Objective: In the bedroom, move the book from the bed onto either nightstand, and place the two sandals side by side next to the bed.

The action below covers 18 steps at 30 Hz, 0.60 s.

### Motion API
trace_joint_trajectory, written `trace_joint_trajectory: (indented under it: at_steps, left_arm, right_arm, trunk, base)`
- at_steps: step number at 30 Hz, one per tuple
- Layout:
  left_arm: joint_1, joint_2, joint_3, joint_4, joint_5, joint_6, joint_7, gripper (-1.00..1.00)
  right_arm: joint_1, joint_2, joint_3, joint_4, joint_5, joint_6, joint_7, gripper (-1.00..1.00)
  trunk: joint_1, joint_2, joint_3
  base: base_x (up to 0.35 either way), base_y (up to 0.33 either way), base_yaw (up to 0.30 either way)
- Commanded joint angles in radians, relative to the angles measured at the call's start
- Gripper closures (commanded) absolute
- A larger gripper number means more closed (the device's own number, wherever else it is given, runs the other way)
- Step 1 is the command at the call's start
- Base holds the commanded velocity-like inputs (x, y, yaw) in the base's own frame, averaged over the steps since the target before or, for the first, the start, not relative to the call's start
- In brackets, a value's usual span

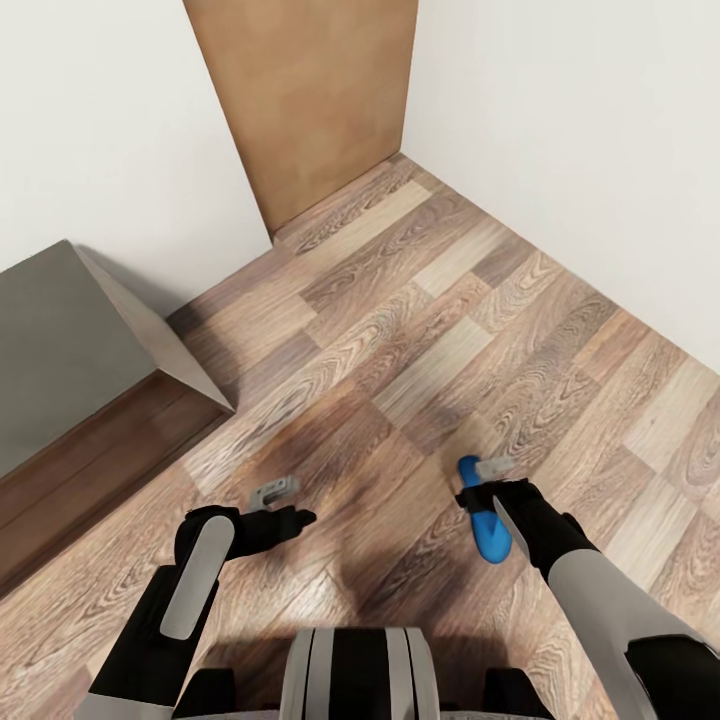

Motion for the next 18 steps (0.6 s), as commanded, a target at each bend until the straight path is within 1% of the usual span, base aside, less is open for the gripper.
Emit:
trace_joint_trajectory:
  at_steps: [1, 2, 9, 10, 18]
  left_arm:
    - [-0.001, 0.000, -0.001, -0.001, 0.010, 0.002, 0.010, -1.00]
    - [-0.001, 0.000, -0.001, -0.001, 0.010, 0.002, 0.010, -1.00]
    - [-0.001, -0.001, -0.001, 0.000, 0.011, 0.002, 0.010, -1.00]
    - [-0.001, -0.001, -0.001, 0.000, 0.011, 0.002, 0.010, -1.00]
    - [-0.001, -0.001, -0.002, 0.000, 0.012, 0.003, 0.009, -1.00]
  right_arm:
    - [0.000, -0.001, 0.004, 0.007, 0.019, -0.005, -0.008, -1.00]
    - [0.000, -0.001, 0.004, 0.007, 0.019, -0.005, -0.008, -1.00]
    - [0.000, 0.000, 0.003, 0.007, 0.019, -0.004, -0.009, -1.00]
    - [0.000, -0.001, 0.003, 0.007, 0.019, -0.004, -0.009, 1.00]
    - [-0.002, -0.004, 0.002, 0.008, 0.017, 0.000, -0.009, 1.00]
  trunk:
    - [0.001, 0.000, -0.005]
    - [0.001, -0.001, -0.009]
    - [0.001, -0.001, -0.009]
    - [0.001, -0.001, -0.009]
    - [0.001, -0.001, -0.009]
  base:
    - [0.000, 0.000, 0.000]
    - [0.000, 0.000, 0.000]
    - [0.000, 0.000, 0.000]
    - [0.000, 0.000, 0.000]
    - [0.000, 0.000, 0.000]
